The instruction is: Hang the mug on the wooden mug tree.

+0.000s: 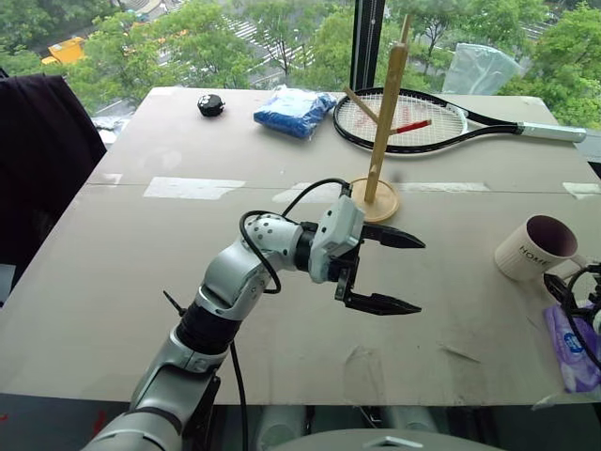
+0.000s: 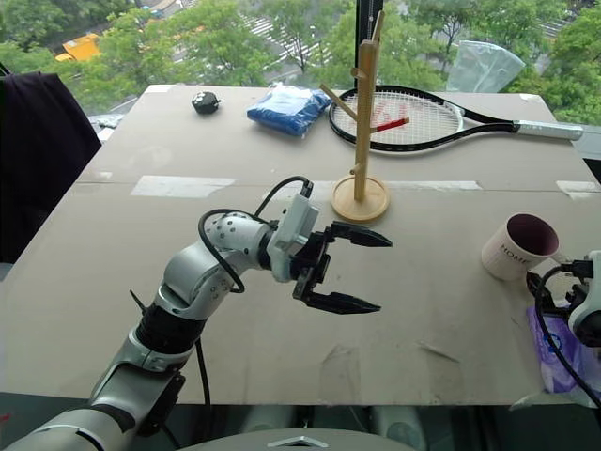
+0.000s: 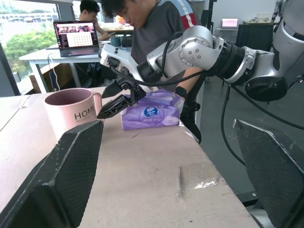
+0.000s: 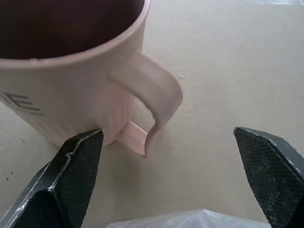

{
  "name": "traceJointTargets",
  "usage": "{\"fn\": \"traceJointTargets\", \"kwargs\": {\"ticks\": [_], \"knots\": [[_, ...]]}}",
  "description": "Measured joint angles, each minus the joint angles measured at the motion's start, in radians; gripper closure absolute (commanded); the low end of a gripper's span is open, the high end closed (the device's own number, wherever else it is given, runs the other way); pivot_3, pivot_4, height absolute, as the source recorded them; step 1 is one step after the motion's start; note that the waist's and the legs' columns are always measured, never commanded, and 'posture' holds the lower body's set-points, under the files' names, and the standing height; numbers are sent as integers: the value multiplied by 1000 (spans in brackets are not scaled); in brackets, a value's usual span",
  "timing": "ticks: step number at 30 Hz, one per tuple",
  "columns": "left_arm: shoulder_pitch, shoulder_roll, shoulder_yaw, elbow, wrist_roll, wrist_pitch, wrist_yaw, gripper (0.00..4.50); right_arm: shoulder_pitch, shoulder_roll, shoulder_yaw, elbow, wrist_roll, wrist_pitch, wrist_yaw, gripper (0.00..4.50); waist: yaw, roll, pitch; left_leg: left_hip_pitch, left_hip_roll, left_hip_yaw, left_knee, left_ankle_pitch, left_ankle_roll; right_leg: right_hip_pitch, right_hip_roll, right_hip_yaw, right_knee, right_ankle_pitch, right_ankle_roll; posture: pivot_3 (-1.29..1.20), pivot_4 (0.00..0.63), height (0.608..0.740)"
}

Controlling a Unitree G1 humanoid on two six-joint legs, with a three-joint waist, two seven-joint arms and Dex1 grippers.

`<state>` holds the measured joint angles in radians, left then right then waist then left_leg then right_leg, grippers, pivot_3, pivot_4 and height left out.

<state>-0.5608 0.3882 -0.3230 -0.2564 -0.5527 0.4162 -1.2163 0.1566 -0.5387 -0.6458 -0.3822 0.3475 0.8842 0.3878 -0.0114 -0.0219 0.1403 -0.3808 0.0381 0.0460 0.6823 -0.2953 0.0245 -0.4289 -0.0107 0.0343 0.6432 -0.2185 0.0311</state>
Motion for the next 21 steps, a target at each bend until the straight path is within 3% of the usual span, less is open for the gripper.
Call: {"fn": "traceJointTargets", "kwargs": {"ticks": [12, 15, 21], "knots": [[3, 7, 1, 0, 0, 0, 16, 0, -58, -40, 32, 242, -16, -244, 76, 58, -2, 1, 0, 1, 0, 2, 0, 0, 0, 0, 0, 3, 0, 1, 0, 0, 150, 731], [3, 9, 1, -1, 3, 0, 29, 0, -89, -45, 52, 282, -13, -272, 92, 869, -3, 1, 0, 1, 0, 2, 0, 0, 0, 0, 1, 3, 0, 1, 0, 0, 150, 731], [-4, 3, 0, 10, 93, 26, 154, 0, -144, -50, 102, 374, -18, -322, 112, 3861, -1, 1, 0, 1, 0, 2, 0, 0, 0, 0, 1, 4, 0, 4, 2, 0, 150, 731]]}}
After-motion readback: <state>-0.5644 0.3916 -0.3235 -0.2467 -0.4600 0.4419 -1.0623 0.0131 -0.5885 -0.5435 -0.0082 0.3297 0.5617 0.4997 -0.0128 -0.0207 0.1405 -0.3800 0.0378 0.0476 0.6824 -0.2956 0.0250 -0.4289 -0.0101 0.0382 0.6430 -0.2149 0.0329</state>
